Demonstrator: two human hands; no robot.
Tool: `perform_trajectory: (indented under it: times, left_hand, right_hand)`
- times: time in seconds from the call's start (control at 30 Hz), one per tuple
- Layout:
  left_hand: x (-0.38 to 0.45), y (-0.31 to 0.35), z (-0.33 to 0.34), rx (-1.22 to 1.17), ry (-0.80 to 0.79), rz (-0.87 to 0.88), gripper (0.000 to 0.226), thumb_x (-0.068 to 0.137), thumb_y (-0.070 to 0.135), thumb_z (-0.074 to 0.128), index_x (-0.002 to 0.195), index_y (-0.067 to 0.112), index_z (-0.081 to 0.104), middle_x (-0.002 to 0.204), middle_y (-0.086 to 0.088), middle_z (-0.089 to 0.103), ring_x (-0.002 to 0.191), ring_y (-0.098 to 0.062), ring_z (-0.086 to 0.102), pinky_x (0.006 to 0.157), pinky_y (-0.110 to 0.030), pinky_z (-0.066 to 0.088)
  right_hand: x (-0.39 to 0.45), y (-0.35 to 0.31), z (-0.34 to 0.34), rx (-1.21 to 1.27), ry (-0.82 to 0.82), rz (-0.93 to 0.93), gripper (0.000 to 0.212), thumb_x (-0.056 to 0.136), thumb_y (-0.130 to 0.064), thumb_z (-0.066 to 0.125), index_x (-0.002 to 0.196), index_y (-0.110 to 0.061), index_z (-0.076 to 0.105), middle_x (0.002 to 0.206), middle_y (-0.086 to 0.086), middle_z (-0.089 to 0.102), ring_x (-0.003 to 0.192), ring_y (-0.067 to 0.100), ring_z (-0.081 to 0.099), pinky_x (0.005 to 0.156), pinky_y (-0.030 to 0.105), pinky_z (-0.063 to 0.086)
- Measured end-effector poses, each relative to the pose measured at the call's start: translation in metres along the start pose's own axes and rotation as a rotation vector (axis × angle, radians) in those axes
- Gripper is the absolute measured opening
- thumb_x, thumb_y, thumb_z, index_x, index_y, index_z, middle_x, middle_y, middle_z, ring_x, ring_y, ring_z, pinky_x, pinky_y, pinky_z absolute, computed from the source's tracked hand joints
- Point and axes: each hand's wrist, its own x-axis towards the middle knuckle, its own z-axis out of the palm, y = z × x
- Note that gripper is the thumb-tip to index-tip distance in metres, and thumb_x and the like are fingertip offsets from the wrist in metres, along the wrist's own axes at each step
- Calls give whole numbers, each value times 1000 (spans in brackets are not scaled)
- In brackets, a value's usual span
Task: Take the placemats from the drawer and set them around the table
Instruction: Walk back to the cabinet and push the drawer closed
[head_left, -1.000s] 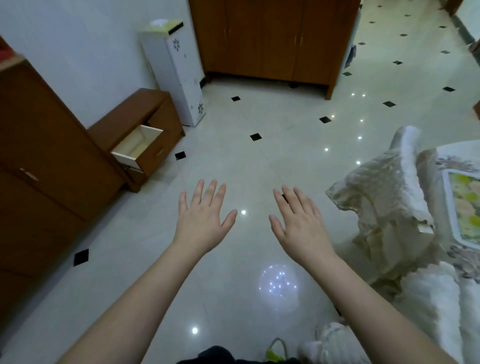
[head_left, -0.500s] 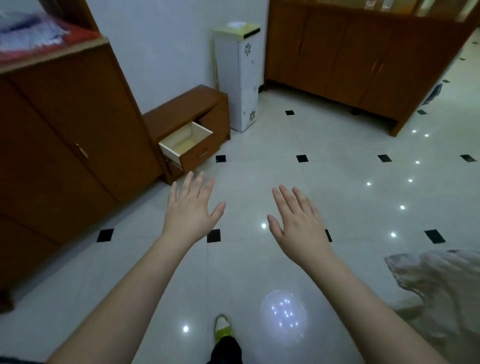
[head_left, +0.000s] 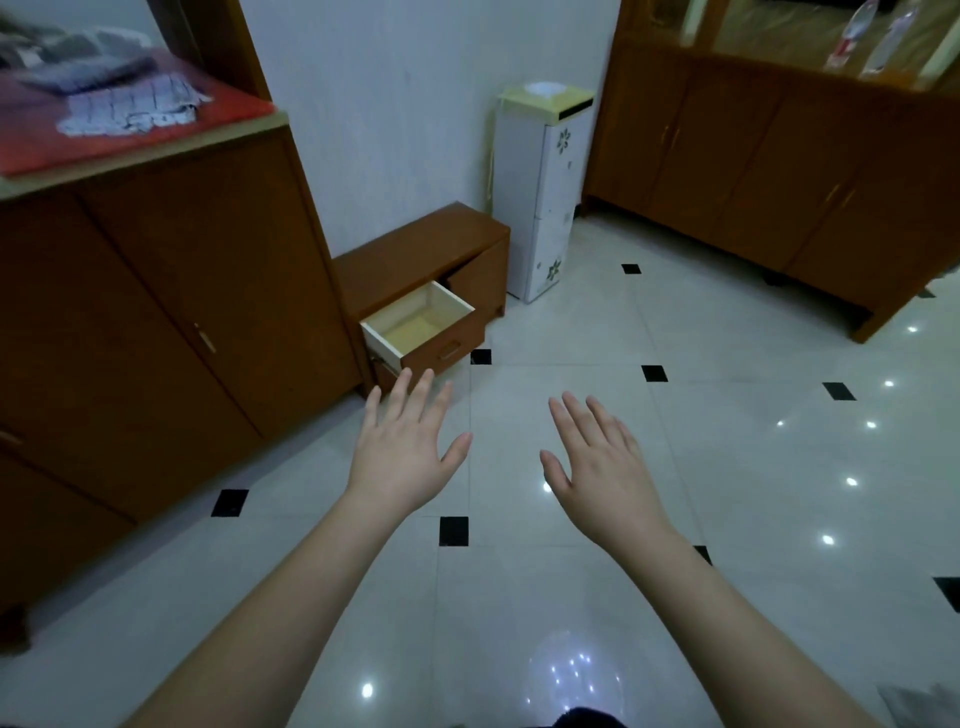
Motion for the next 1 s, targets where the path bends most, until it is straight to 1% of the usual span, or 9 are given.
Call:
perform_trajectory:
  times: [0.17,0.37,0.5,0.6,0.67,0.77,0.83,0.9,1.0]
  left_hand:
    - [59,2,15,-8,-39,-5,73,97,68,18,158,30,10,167,1,5,154,-21,-5,121,-46,-4]
    - [152,17,29,31,-91,-61,75,96,70,18,159,29,9,167,1,6,154,-20,-3,122,-46,-2]
    - [210,30,20,45,-117,-131,76,95,71,14,159,29,8,167,1,6,154,-19,-4,123,-46,-1]
    - [245,41,16,49,-133,-182,75,96,69,13,159,29,7,168,1,5,154,-19,-5,124,-48,1]
    - [261,47,19,48,-131,-195,74,96,68,13,159,29,7,168,1,4,154,-19,-5,124,-48,2]
    - [281,51,28,49,-102,-193,73,96,67,11,159,30,6,168,1,6,154,-18,-3,124,-47,0]
    - [297,48,34,66,-87,-186,72,96,66,12,159,29,8,167,1,8,154,-19,-2,124,-47,-1]
    - [313,42,41,69,-90,-188,71,98,64,14,159,28,8,167,0,8,154,-20,-2,124,-47,0]
    - [339,31,53,53,-96,-207,76,93,65,3,159,27,7,167,0,7,154,-21,-2,124,-48,0]
  right_hand:
    - [63,23,10,24,-15,-16,76,89,-53,6,156,-20,22,162,0,22,150,22,15,120,39,12]
    - [154,69,32,25,-30,-46,69,93,-49,17,152,-16,33,157,3,35,146,25,29,118,40,22]
    - [218,103,31,50,-48,-107,71,92,-50,12,153,-17,30,158,3,32,148,25,25,119,40,19]
    - [261,120,35,46,-57,-175,70,94,-49,12,153,-18,30,158,2,33,148,24,25,119,40,18]
    - [284,126,39,45,-82,-218,68,95,-49,12,154,-18,28,159,1,31,148,23,23,120,39,16]
    - [313,130,44,61,-92,-241,60,101,-46,23,155,-20,25,161,0,26,149,22,19,120,37,10]
    - [332,132,47,60,-89,-251,60,100,-46,24,154,-19,27,160,0,29,148,22,22,119,37,12]
    - [351,134,52,56,-89,-266,64,97,-48,20,153,-18,31,158,2,33,147,23,27,119,38,16]
    - [383,132,59,63,-88,-286,66,96,-49,18,152,-18,33,156,3,36,145,25,31,118,39,20]
